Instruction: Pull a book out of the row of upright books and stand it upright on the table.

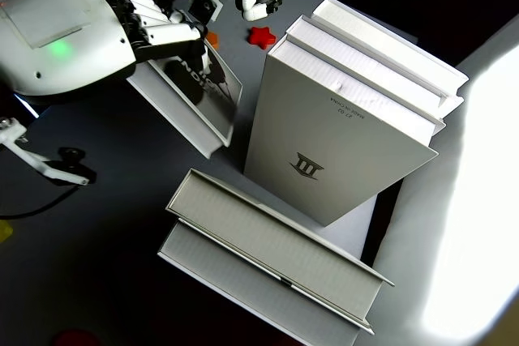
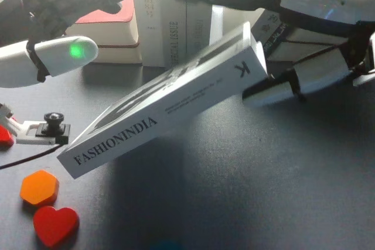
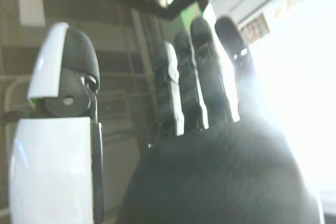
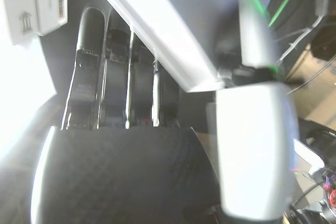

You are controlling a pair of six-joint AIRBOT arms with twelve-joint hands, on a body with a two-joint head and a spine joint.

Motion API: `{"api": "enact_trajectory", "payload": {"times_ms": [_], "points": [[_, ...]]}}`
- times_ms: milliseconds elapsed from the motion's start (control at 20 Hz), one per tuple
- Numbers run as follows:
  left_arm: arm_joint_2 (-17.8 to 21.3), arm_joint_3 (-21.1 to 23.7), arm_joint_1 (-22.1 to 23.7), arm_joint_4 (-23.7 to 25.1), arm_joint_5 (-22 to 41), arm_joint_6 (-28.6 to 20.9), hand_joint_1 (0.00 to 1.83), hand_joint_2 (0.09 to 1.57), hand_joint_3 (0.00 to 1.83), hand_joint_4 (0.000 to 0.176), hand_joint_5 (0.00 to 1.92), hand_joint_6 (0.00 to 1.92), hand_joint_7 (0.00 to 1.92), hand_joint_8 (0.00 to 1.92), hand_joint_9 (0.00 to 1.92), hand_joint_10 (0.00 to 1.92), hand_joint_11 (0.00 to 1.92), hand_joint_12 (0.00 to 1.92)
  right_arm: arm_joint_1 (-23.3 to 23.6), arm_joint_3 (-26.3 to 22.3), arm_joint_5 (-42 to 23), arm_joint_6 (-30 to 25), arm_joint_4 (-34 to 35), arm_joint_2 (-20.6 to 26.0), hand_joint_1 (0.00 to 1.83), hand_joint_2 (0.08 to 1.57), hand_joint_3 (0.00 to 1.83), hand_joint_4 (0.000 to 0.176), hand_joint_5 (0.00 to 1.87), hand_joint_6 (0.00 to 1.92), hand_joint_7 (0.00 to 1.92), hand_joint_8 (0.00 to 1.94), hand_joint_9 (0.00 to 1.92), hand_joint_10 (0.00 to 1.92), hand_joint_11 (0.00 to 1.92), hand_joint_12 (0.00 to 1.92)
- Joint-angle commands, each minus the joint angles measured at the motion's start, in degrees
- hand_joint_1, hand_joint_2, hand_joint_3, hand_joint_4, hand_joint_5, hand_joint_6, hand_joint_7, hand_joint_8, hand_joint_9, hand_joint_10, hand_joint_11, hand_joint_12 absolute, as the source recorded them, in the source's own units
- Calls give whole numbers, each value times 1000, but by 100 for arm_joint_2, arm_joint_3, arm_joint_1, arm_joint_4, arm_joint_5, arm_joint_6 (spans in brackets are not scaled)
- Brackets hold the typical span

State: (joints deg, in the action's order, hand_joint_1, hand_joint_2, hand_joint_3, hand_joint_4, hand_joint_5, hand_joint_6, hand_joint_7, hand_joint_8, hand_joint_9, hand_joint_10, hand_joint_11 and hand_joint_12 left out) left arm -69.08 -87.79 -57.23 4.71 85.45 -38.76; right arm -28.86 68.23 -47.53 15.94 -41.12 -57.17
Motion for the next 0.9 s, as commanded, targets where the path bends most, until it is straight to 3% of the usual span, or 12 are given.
{"api": "enact_trajectory", "payload": {"times_ms": [0,50,100,200,350,400,450,500,600,700,750,850], "points": [[4,13,26,-256,641,-59,1082,1085,1,0,485,1,415,1,447,2,0,1304,19,24,-504,-13,390,-9,501,799,0,8,0,0,0,0,0,0,0,4],[1,11,26,-257,639,-59,1100,1073,0,0,491,3,424,3,441,0,0,1270,-14,70,-440,-26,402,-43,697,754,0,78,0,0,0,0,0,0,0,0],[2,13,27,-257,642,-59,1120,1078,0,0,483,1,425,3,454,5,0,1296,-79,171,-443,-174,424,-107,607,764,0,126,0,0,0,0,0,0,0,0],[14,19,41,-257,642,-59,1009,1096,7,0,503,9,434,4,452,3,0,1266,-138,210,-431,-245,447,-123,494,789,0,87,0,0,0,0,0,0,0,0],[1,19,23,-288,669,-59,1047,1060,0,8,520,18,389,11,401,7,0,1226,-470,326,-372,-471,528,-246,576,735,0,149,0,0,0,0,0,0,46,23],[-4,15,16,-304,684,-59,1062,1059,0,10,532,20,422,17,423,13,0,1251,-593,382,-311,-545,572,-304,634,681,0,116,0,0,0,0,0,0,8,4],[-20,7,10,-323,701,-59,1098,1056,0,0,509,9,428,14,420,9,0,1227,-884,542,-329,-808,733,-372,704,627,0,134,0,0,0,0,0,0,1,0],[-27,7,9,-323,706,-59,1104,1057,0,0,499,5,439,17,422,9,0,1222,-1137,621,-402,-968,901,-378,699,628,0,94,0,0,0,0,0,0,0,0],[-32,11,9,-334,715,-59,1035,1097,9,0,487,5,409,4,400,3,0,1172,-1536,649,-402,-1010,1183,-381,642,645,0,106,0,0,0,0,0,0,0,0],[-37,19,-26,-390,758,-59,1020,1059,0,0,488,4,422,7,411,6,0,1201,-1751,676,-427,-871,1450,-420,624,655,0,143,0,0,0,0,0,0,0,0],[-42,20,-44,-403,768,-59,1045,1052,0,0,481,1,418,4,407,4,0,1204,-1786,676,-424,-815,1519,-430,629,655,0,135,0,0,0,0,0,0,0,0],[-42,19,-50,-423,766,-59,1080,1048,0,0,477,0,426,5,416,7,0,1229,-1828,684,-494,-815,1644,-410,642,667,0,71,0,0,0,0,0,0,35,17]]}}
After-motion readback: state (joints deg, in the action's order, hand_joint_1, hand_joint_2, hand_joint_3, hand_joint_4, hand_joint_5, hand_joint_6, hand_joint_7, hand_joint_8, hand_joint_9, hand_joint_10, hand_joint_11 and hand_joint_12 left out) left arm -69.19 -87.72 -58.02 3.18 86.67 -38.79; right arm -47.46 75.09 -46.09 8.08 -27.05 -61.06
